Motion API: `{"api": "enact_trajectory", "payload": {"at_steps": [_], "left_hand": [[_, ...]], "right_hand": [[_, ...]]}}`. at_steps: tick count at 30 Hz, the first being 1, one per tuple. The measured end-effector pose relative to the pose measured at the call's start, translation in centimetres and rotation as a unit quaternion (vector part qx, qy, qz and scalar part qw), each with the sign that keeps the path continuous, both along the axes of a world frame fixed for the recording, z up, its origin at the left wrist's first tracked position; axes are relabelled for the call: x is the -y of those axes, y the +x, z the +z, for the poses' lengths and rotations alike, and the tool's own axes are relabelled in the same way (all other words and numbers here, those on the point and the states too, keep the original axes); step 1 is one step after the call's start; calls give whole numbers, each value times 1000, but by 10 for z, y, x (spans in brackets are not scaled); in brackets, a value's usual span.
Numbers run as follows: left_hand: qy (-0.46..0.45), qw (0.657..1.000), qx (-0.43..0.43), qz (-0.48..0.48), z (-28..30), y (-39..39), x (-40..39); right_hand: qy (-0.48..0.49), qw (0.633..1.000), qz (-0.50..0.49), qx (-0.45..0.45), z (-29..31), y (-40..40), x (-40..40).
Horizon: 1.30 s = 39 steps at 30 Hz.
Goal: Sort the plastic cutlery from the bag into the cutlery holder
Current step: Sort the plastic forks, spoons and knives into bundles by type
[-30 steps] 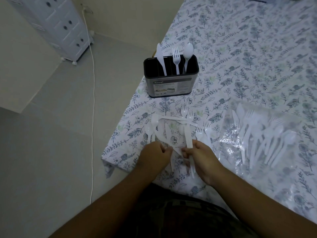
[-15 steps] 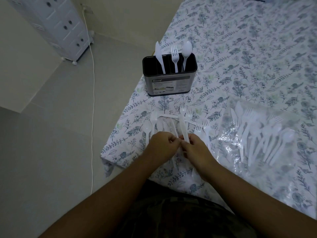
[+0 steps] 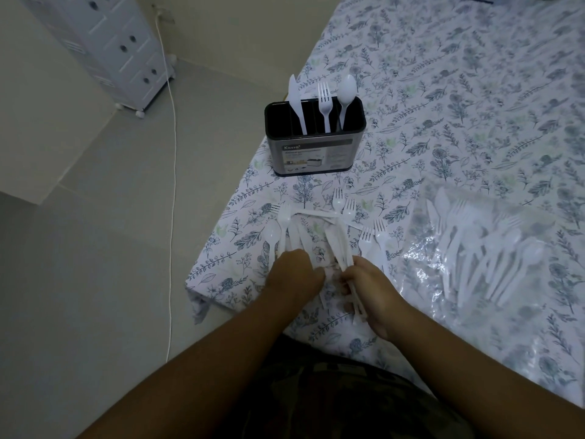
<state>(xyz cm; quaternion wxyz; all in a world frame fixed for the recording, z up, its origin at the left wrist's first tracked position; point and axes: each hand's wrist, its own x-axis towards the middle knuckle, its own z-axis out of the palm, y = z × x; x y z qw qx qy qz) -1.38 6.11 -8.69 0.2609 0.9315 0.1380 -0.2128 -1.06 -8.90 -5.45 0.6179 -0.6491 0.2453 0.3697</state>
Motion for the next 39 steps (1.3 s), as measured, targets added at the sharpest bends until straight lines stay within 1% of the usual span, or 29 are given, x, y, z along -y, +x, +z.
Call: {"api": "enact_trajectory", "payload": {"at_steps": [5,10,15,16,18,20,21,25,28,31,36,39], "left_hand": [[-35,999,11,7,6,-4,-3],[-124,991,37,-24,22,-14,5],[-167,980,74,-81,30,-18,5],[-158,981,83,-74,28,-17,4],[-92,991,92,-29,22,-14,-3],[-19,997,74,17,15,-9,-12],[2,998,64,23,12,-7,-15],[21,999,43,8,10,2,-13],[17,999,44,-2,13,3,-7],[-42,998,50,-7,23,-4,-1],[-170,981,80,-48,40,-14,28],[-218,968,92,-86,38,-13,42]], "right_hand": [[-43,998,12,42,-2,-2,2],[5,1000,-5,14,-2,-4,-6],[1,1000,16,18,-3,-2,-4],[9,1000,11,12,-4,-2,-3],[30,999,-21,-7,-7,-1,-2],[48,997,-59,-17,-6,-2,-2],[51,996,-65,-18,-5,-2,0],[30,998,-49,-17,-4,-4,10],[18,995,-88,-32,1,-4,14],[23,994,-101,-24,3,-3,19],[81,989,-120,-6,10,-9,27],[63,992,-108,8,10,-13,36]]}}
